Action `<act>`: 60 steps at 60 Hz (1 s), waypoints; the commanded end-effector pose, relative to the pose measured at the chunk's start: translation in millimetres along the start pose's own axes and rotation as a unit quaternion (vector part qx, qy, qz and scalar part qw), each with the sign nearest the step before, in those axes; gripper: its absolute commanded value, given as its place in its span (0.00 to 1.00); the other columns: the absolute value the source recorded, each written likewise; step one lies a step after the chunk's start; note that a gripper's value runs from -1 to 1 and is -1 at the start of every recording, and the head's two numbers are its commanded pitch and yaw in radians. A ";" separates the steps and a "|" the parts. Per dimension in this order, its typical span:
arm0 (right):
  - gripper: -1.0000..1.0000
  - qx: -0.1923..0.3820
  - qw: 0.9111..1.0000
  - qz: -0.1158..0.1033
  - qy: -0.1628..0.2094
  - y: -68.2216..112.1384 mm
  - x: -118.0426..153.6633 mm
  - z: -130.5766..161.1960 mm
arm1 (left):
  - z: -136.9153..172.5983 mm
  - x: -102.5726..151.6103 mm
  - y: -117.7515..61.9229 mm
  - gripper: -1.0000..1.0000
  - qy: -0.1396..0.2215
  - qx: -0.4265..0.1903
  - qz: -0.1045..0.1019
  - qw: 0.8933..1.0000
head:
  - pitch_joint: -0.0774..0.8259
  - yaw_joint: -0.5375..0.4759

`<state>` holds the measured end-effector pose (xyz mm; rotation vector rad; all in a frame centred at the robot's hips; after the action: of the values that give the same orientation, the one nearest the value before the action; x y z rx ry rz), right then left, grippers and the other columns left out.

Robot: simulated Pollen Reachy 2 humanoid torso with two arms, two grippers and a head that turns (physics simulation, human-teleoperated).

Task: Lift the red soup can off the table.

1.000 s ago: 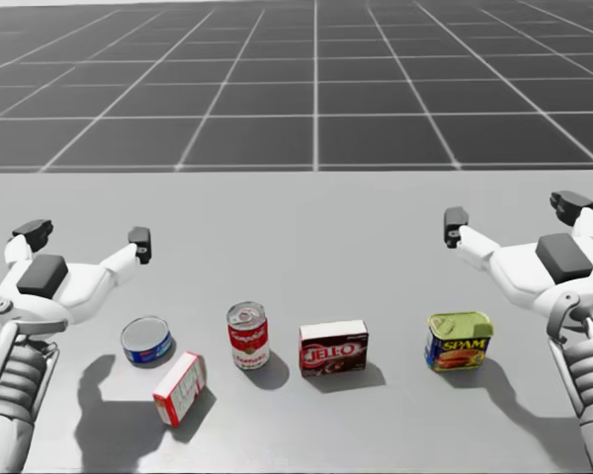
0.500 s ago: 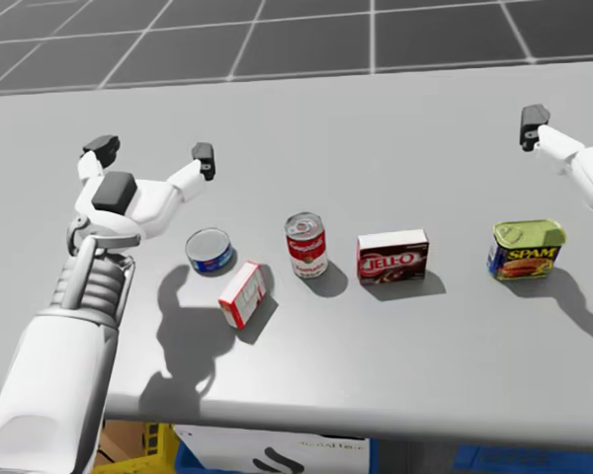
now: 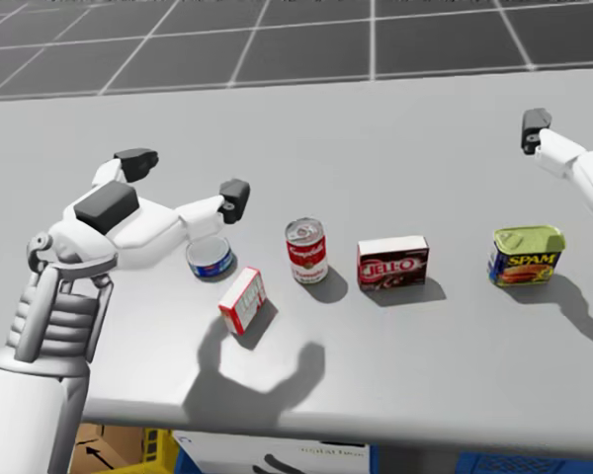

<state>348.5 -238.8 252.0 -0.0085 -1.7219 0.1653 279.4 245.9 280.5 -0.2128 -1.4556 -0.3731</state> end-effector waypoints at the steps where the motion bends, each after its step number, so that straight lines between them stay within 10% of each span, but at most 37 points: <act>1: 0.00 0.000 1.000 -0.002 0.000 0.1 0.4 0.1 | 19.7 5.0 -14.5 0.00 0.051 -0.094 -0.005 0.994 | 0.77 0.69; 60: 0.00 -0.012 1.000 0.013 -0.020 -4.2 6.3 2.6 | -104.4 -65.1 -50.3 0.00 0.189 -0.158 0.005 0.969 | 0.77 0.68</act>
<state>345.8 -242.4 257.5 -0.0473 -1.7597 0.1644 336.9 180.2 207.5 -0.3968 -1.0318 -0.6124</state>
